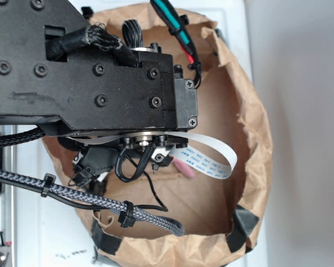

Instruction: Grab the pink bunny.

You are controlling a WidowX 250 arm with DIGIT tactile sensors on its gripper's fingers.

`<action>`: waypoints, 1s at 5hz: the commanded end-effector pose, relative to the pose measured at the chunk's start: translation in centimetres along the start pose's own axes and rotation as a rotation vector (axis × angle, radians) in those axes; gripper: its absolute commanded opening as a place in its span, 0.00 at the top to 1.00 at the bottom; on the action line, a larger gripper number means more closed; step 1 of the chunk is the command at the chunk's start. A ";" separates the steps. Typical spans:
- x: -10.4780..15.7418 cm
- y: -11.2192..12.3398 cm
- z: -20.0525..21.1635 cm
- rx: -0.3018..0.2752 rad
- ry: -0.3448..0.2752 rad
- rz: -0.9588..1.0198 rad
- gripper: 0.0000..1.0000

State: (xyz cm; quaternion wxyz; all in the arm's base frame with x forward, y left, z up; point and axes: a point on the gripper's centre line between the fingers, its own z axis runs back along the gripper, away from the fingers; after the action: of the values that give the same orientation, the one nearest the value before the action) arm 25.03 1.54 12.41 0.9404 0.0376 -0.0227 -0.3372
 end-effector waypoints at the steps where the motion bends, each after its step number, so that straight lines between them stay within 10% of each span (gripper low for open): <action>1: 1.5 0.3 -0.6 0.060 -0.084 -0.090 0.00; 5: 3.3 4.2 -4.0 0.061 -0.044 -0.097 0.00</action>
State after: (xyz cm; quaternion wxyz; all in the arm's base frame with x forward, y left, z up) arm 29.79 3.44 7.12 0.9191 0.0446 -0.0280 -0.3906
